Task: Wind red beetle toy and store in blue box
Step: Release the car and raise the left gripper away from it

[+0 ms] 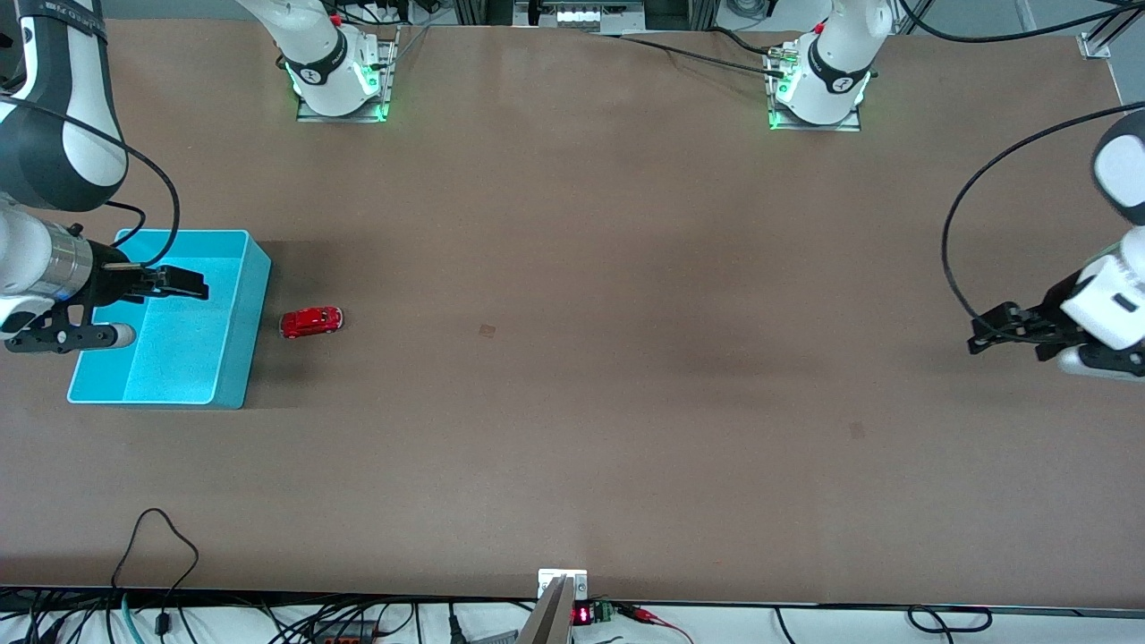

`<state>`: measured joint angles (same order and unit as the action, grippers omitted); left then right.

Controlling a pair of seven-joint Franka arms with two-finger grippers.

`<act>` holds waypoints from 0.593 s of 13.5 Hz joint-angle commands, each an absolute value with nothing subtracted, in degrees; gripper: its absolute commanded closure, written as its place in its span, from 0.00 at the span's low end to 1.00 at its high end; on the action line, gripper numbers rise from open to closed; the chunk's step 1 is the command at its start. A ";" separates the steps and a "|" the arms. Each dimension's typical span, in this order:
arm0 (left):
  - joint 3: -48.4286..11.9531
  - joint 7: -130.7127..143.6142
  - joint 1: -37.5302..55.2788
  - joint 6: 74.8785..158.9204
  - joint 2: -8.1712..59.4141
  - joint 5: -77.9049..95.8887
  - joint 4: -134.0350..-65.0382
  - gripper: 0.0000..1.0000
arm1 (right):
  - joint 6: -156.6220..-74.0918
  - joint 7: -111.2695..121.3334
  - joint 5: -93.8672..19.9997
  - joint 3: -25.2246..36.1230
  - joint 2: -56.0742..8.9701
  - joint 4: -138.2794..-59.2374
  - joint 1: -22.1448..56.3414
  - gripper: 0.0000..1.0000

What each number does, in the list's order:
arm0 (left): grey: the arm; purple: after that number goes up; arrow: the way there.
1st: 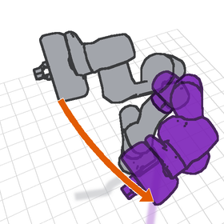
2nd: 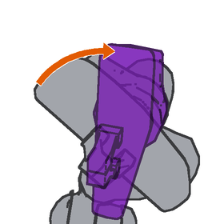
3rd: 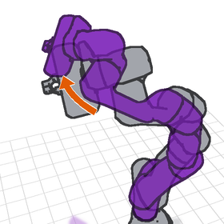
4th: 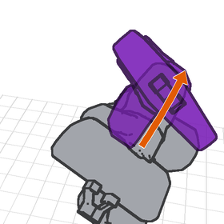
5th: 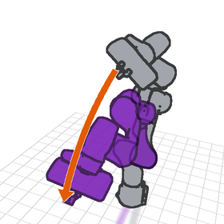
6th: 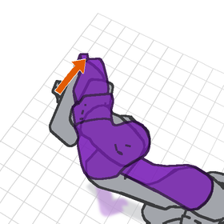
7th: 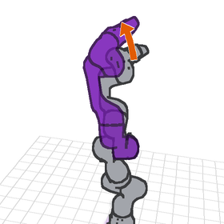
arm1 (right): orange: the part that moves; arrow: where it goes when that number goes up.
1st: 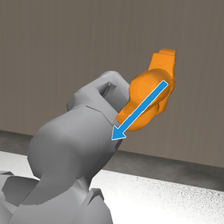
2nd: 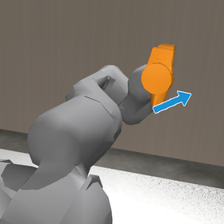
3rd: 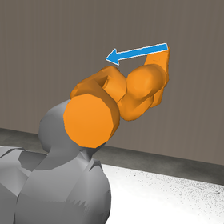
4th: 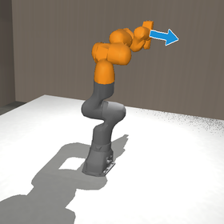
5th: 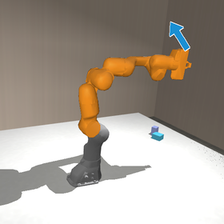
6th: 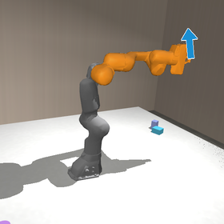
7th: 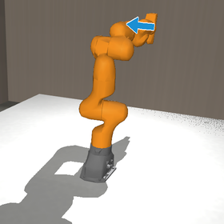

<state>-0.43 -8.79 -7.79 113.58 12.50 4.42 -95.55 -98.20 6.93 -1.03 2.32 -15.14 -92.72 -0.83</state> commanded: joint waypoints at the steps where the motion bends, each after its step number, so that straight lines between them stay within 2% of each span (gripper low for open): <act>1: 1.23 0.59 -4.84 105.14 11.78 4.49 -89.49 0.00 | -98.44 6.68 -2.02 2.29 -13.80 -93.78 -0.79 0.00; 5: 0.62 0.35 -4.75 100.11 8.27 4.57 -89.99 0.00 | -98.17 6.94 -2.02 2.37 -13.89 -93.87 -1.05 0.00; 8: 0.35 1.49 -4.75 100.72 4.14 4.75 -94.39 0.00 | -98.44 7.29 -2.02 2.37 -13.97 -93.78 -0.97 0.00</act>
<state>0.08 0.37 -5.17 100.60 7.79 4.42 -90.69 -98.19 6.93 -1.03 2.35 -15.14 -92.72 -0.85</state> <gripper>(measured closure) 0.000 0.000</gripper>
